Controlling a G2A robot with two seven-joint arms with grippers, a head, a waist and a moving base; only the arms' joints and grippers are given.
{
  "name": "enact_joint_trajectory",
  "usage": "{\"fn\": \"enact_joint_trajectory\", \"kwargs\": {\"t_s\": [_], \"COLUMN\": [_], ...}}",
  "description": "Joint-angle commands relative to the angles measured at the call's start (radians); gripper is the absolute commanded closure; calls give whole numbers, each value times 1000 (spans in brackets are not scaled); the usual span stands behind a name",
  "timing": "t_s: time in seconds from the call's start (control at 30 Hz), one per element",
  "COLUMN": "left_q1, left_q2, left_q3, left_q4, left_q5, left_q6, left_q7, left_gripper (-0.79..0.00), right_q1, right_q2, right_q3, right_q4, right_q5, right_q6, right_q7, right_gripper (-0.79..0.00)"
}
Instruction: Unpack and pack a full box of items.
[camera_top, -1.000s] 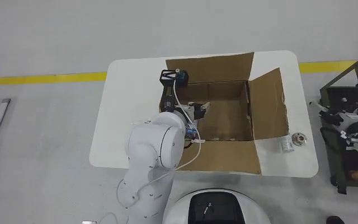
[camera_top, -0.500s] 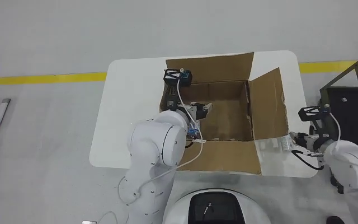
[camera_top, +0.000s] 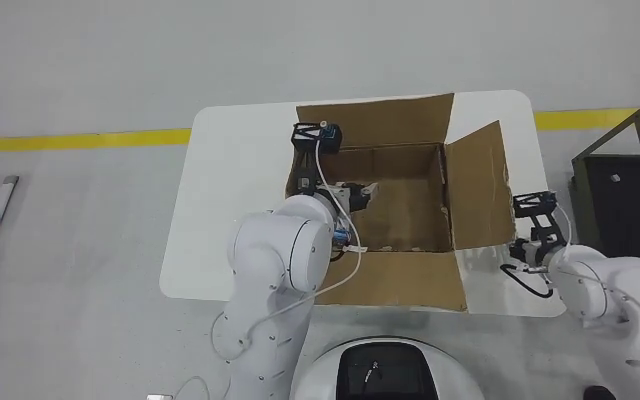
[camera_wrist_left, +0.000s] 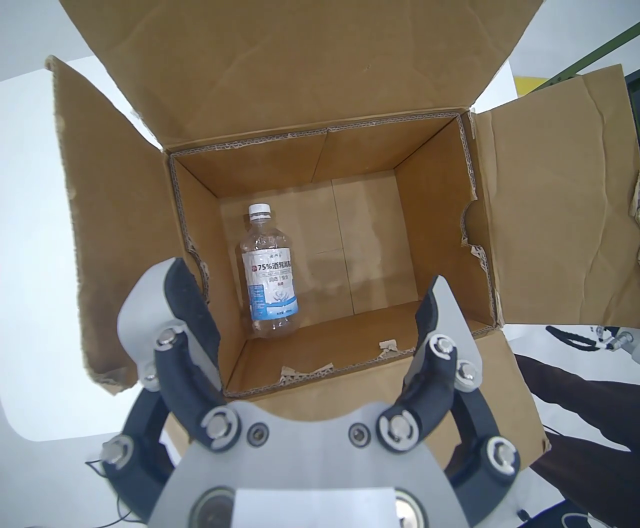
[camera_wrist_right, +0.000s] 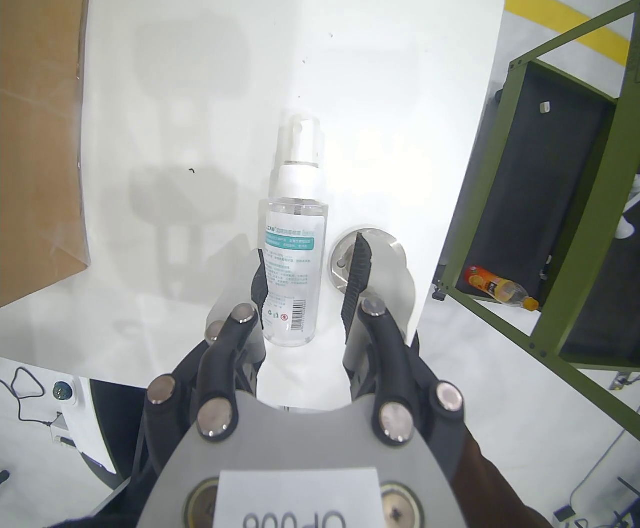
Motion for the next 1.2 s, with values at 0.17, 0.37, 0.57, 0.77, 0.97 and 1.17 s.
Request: {"fn": "enact_joint_trajectory", "kwargs": {"t_s": [0.17,0.37,0.57,0.77,0.97,1.17], "left_q1": [-2,-4,-8,-10,-13,-11], "left_q2": [0,0,-1,-1,-1,1], "left_q3": [-1,-1,1,1,0,-10], "left_q4": [6,10,14,18,19,-3], "left_q5": [2,3,1,-2,-6,13], "left_q6": [6,9,9,10,8,9], "left_q7": [0,2,2,-1,0,25], "left_gripper": [-785,-785,-785,-785,-785,-785], "right_q1": [24,35,36,40,56,69], "right_q2": [-2,-4,-4,-5,-9,-25], "right_q3": [-27,-44,-51,-47,26,191], "right_q4": [53,77,85,83,23,-106], "right_q5": [-8,-14,-17,-12,101,437], "right_q6": [-3,-6,-10,1,68,185], "right_q7": [-9,-10,-9,-19,-74,-257], "right_gripper": [-369,-363,-345,0,0,0]}}
